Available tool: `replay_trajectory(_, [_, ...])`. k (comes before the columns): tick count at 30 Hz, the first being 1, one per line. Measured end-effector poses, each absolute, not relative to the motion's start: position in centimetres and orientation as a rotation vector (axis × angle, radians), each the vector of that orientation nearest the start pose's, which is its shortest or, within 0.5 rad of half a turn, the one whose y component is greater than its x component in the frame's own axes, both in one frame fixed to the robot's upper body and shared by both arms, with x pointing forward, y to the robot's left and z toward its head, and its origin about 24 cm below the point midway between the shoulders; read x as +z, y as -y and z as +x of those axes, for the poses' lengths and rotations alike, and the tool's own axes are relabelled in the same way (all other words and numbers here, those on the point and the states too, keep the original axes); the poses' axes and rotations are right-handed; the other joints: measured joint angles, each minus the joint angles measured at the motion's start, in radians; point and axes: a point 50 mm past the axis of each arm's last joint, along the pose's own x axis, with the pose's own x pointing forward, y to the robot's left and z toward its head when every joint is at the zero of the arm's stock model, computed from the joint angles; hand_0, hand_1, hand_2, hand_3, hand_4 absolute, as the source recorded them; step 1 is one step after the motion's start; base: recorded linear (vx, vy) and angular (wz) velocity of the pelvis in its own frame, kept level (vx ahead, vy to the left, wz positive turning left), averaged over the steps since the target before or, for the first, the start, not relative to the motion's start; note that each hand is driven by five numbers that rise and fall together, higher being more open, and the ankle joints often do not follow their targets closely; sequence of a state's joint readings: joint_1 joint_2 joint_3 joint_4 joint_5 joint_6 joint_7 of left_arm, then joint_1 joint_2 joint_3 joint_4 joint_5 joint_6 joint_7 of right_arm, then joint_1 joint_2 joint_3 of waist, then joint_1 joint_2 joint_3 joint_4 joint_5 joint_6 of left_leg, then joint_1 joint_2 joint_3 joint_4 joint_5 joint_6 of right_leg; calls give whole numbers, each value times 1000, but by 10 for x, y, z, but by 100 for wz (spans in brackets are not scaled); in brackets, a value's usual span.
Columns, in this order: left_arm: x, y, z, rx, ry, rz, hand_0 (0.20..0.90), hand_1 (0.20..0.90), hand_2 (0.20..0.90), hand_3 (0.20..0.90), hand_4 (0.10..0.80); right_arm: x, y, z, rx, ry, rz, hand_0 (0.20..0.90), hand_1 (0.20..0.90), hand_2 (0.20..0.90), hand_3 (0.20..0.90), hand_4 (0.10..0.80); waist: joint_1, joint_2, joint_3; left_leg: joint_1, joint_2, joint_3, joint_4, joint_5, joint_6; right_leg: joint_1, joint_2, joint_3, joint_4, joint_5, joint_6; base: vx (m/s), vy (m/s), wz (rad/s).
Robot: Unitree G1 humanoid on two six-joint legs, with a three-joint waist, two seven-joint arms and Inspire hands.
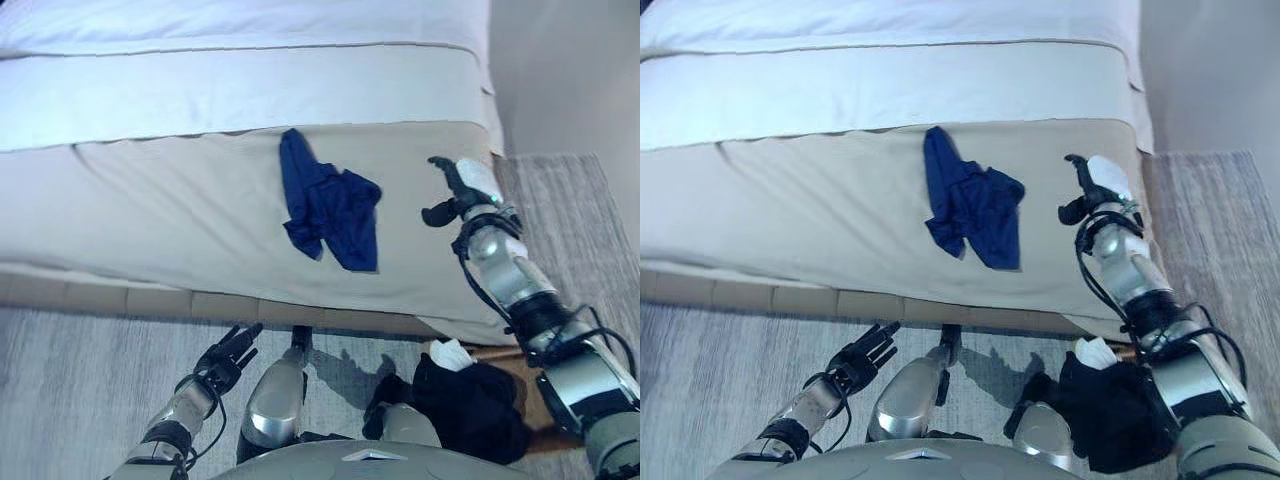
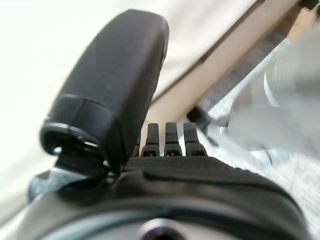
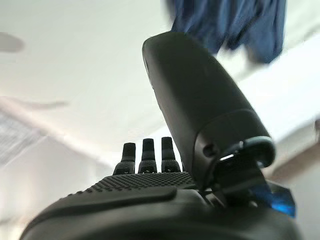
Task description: Pick up the clothes from the bed and place them into the basket
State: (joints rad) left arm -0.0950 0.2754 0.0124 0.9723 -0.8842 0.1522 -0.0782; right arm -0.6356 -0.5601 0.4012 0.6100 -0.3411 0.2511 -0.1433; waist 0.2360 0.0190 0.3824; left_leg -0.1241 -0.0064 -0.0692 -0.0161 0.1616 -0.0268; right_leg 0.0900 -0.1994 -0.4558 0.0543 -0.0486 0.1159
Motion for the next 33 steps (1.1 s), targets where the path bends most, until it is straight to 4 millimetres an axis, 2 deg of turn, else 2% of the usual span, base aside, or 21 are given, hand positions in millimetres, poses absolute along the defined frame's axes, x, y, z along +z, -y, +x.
replay_trajectory(2, [-119,-243,181,385,-846,-627,900,900,900,900,800,79,229,365,-108,-250,-1102,900,900,900,900,800,39,-3,1,-44,-11,-34,23,-7,-1,-11,-1,-29,1,-4,-1,-74,95,50])
replay_trajectory(6, [-115,-246,188,384,-828,-632,900,900,900,900,800,84,228,378,-180,-313,-1039,900,900,900,900,800,91,-8,4,-132,-19,-54,48,-13,1,-66,0,-54,8,-7,1,-1,59,34])
replay_trajectory(7, [-114,-245,189,382,-824,-637,900,900,900,900,800,84,228,381,-192,-337,-1024,900,900,900,900,800,102,-11,11,-141,-22,-56,48,-7,8,-72,-3,-60,14,-7,2,-64,89,28])
replay_trajectory(10, [-112,-244,193,368,-812,-642,900,900,900,900,800,88,235,386,-237,-429,-1023,900,900,900,900,800,143,-25,48,-171,-33,-74,55,0,10,-96,-22,-83,38,-10,8,-54,73,24])
replay_trajectory(15, [-105,-241,206,342,-754,-676,900,900,900,900,800,88,252,383,-239,-633,-1063,900,900,900,900,800,186,-33,102,-219,-55,-100,66,5,1,-122,-34,-111,34,-10,9,-19,1,19])
replay_trajectory(19, [-97,-240,216,311,-711,-674,900,900,900,900,800,100,256,386,-256,-670,-1088,900,900,900,900,800,203,-36,124,-245,-60,-121,75,6,-1,-130,-32,-135,34,-9,12,-2,-55,16])
replay_trajectory(20, [-95,-239,219,302,-700,-674,900,900,900,900,800,108,256,389,-248,-677,-1106,300,300,300,200,100,204,-40,126,-254,-60,-125,80,7,-2,-136,-30,-137,34,-9,12,2,-92,5])
replay_trajectory(23, [-92,-236,224,277,-696,-663,900,900,900,900,800,112,257,390,-256,-661,-1125,300,300,300,200,100,203,-43,128,-258,-59,-128,80,7,-3,-138,-28,-141,32,-9,12,-22,-97,2])
replay_trajectory(27, [-87,-237,230,270,-673,-657,900,900,900,900,800,122,250,397,-314,-504,-1029,300,300,300,200,100,193,-55,134,-263,-44,-117,80,7,-3,-143,-11,-125,12,-8,13,-44,-55,-13])
replay_trajectory(30, [-85,-244,231,297,-649,-659,900,900,900,900,800,154,219,407,-329,-204,-919,300,300,300,200,100,168,-78,146,-262,-22,-92,83,8,-8,-157,6,-92,6,1,6,-26,-55,-30])
replay_trajectory(31, [-85,-245,231,310,-648,-659,900,900,900,900,800,165,207,407,-328,-95,-902,300,300,300,200,100,164,-88,151,-251,-12,-75,83,11,-5,-157,10,-72,3,14,13,-13,-95,-50])
replay_trajectory(33, [-86,-248,228,342,-655,-655,900,900,900,900,800,184,186,403,-310,99,-858,300,300,300,200,100,152,-108,158,-208,3,-39,84,9,-6,-135,16,-33,-5,26,3,-55,-51,-61])
